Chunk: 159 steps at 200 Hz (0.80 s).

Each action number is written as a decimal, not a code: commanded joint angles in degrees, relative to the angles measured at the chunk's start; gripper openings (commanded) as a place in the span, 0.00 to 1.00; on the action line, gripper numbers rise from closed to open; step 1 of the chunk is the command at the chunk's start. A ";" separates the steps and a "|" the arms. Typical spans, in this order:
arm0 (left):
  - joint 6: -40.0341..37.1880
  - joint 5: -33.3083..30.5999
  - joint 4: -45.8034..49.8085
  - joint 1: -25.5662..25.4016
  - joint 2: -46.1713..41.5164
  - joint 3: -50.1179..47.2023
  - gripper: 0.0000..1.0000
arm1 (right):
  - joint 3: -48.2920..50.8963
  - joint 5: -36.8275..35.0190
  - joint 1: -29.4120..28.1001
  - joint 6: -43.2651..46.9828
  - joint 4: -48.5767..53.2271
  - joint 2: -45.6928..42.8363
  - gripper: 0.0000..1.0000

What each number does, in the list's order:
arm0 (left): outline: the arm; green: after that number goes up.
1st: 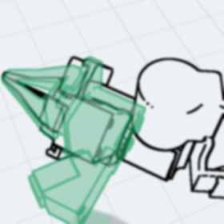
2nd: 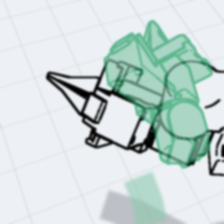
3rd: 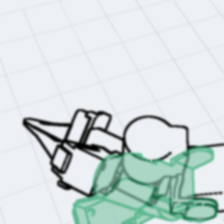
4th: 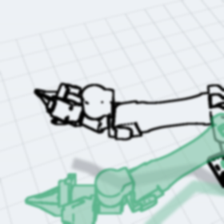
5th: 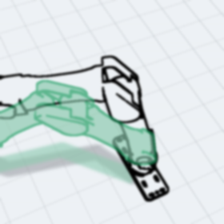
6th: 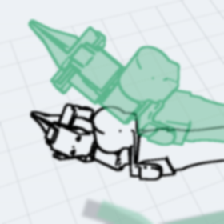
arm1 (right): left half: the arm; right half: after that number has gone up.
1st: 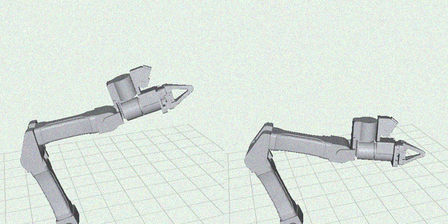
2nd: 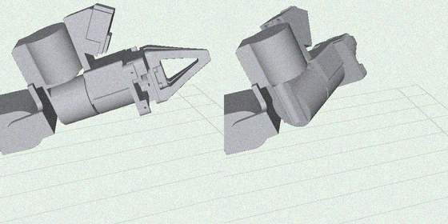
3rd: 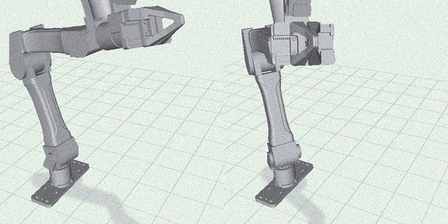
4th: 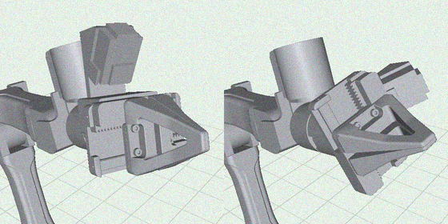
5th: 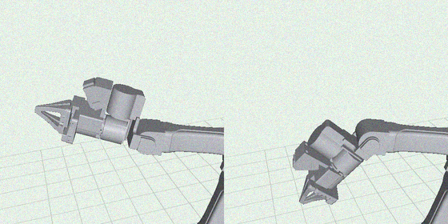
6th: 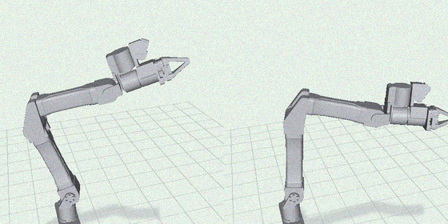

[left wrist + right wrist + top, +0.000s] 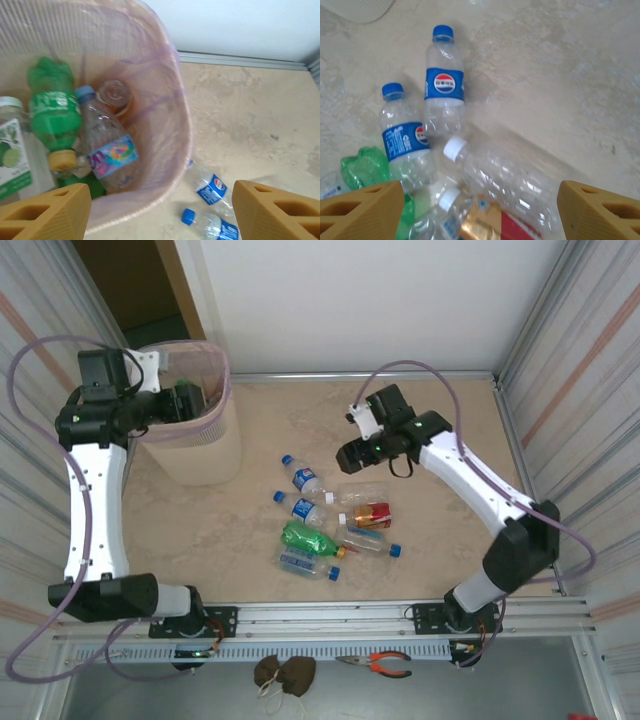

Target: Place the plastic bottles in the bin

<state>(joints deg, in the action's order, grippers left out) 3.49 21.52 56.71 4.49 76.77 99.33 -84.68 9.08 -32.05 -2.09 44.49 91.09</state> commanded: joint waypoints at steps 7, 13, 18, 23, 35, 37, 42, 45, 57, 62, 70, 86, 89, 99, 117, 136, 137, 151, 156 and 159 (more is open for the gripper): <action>2.22 2.48 -1.22 -1.54 -3.71 -3.86 0.74 | -5.36 1.98 -2.70 1.12 -2.57 8.14 0.78; 2.48 2.40 -1.34 -1.72 -4.31 -4.54 0.74 | -6.32 2.27 -3.41 1.12 -2.73 10.19 0.78; 2.58 2.55 -1.36 -1.92 -4.69 -5.06 0.75 | -7.19 2.68 -3.91 1.13 -2.82 11.66 0.78; 2.66 2.47 -1.37 -2.11 -5.10 -5.50 0.74 | -7.98 3.25 -4.40 1.20 -2.97 13.17 0.78; 3.01 1.87 -1.53 -2.74 -6.13 -6.61 0.74 | -10.00 4.04 -5.46 1.14 -2.68 16.67 0.77; 3.02 1.71 -1.56 -2.80 -6.36 -6.87 0.74 | -10.33 4.04 -5.65 1.13 -2.53 17.26 0.77; 3.00 1.35 -1.53 -3.20 -6.62 -7.34 0.74 | -11.23 4.10 -5.96 1.13 -2.14 18.67 0.77; 2.83 1.18 -1.54 -3.42 -6.85 -7.61 0.74 | -11.77 4.04 -6.22 1.13 -2.02 19.52 0.77; 2.88 0.55 -1.59 -4.10 -7.50 -8.50 0.74 | -13.53 3.84 -6.86 1.16 -1.41 22.64 0.77; 2.85 0.46 -1.56 -4.30 -7.65 -8.81 0.74 | -14.26 3.76 -7.06 1.12 -1.12 23.67 0.77; 3.00 0.46 -1.51 -4.69 -7.90 -9.21 0.74 | -15.17 3.60 -7.26 0.92 -0.82 25.49 0.76; 3.13 -0.05 -1.53 -5.36 -8.27 -9.67 0.74 | -16.65 2.97 -7.62 0.47 -0.13 28.53 0.75; 3.15 0.01 -1.53 -5.56 -8.29 -9.76 0.74 | -16.92 2.96 -7.65 0.47 0.16 29.11 0.75; 3.27 -0.12 -1.58 -5.93 -8.25 -9.69 0.74 | -17.44 3.21 -7.77 0.37 0.57 30.51 0.75; 3.33 -0.29 -1.53 -6.51 -8.11 -9.38 0.74 | -17.44 3.89 -8.10 0.46 0.51 32.43 0.75; 3.44 -0.51 -1.76 -6.93 -7.87 -9.15 0.74 | -17.44 3.71 -8.37 0.42 0.42 34.14 0.73; 3.45 -0.56 -1.72 -6.94 -7.82 -9.15 0.74 | -17.44 3.68 -8.37 0.38 0.42 34.19 0.73; 3.59 -0.49 -1.83 -7.15 -7.52 -9.15 0.74 | -17.44 3.64 -8.45 0.08 0.16 35.28 0.72; 3.60 -0.50 -1.81 -7.20 -7.44 -9.11 0.74 | -17.44 3.73 -8.46 0.00 0.00 35.62 0.71; 3.60 -0.43 -1.81 -7.30 -7.41 -9.15 0.74 | -17.44 3.81 -8.44 -0.01 -0.02 35.79 0.71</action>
<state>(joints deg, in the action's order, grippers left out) 6.31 21.41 55.96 -2.26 69.80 90.11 -100.42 12.05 -39.90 -2.09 43.35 124.77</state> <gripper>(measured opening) 0.738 0.723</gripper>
